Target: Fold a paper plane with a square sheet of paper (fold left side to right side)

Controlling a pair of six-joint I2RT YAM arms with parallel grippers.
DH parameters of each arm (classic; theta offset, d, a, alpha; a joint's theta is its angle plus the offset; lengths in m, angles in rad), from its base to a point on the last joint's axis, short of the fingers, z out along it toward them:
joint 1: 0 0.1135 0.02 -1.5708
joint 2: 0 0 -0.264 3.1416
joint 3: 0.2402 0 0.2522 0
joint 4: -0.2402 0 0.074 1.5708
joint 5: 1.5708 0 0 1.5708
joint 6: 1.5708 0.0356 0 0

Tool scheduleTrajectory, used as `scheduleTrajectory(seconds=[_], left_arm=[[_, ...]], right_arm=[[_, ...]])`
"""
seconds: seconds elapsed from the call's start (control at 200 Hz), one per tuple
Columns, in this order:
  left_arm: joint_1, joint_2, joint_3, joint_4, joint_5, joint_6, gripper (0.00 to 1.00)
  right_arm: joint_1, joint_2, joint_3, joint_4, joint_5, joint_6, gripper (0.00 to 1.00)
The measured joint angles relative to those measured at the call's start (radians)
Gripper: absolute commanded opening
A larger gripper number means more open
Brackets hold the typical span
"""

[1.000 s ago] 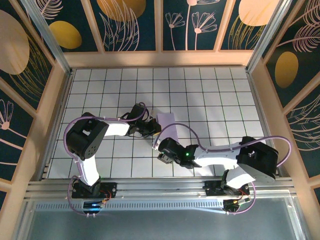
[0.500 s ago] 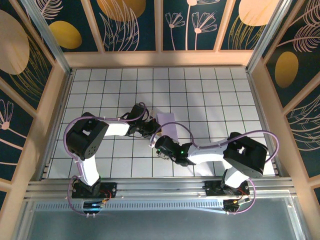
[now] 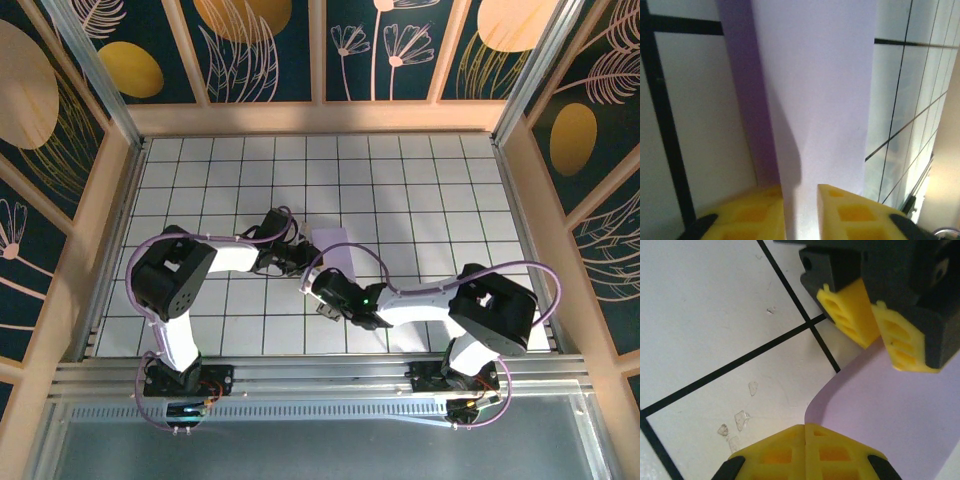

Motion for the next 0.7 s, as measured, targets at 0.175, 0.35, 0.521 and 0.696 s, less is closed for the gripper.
scheduleTrajectory(seconds=[0.175,0.35,0.521,0.696], left_arm=[[0.023,-0.105,-0.011,-0.025,-0.033,0.022,0.41],[0.052,-0.226,-0.029,-0.028,-0.062,0.032,0.34],[0.056,-0.228,-0.029,-0.019,-0.066,0.035,0.18],[0.046,-0.145,-0.020,-0.011,-0.047,0.036,0.12]], right_arm=[[-0.053,-0.021,0.011,-0.044,-0.124,0.041,0.00],[-0.131,-0.035,0.035,-0.066,-0.268,0.089,0.00],[-0.159,-0.066,0.035,-0.074,-0.415,0.129,0.00],[-0.169,-0.067,0.035,-0.074,-0.536,0.173,0.00]])
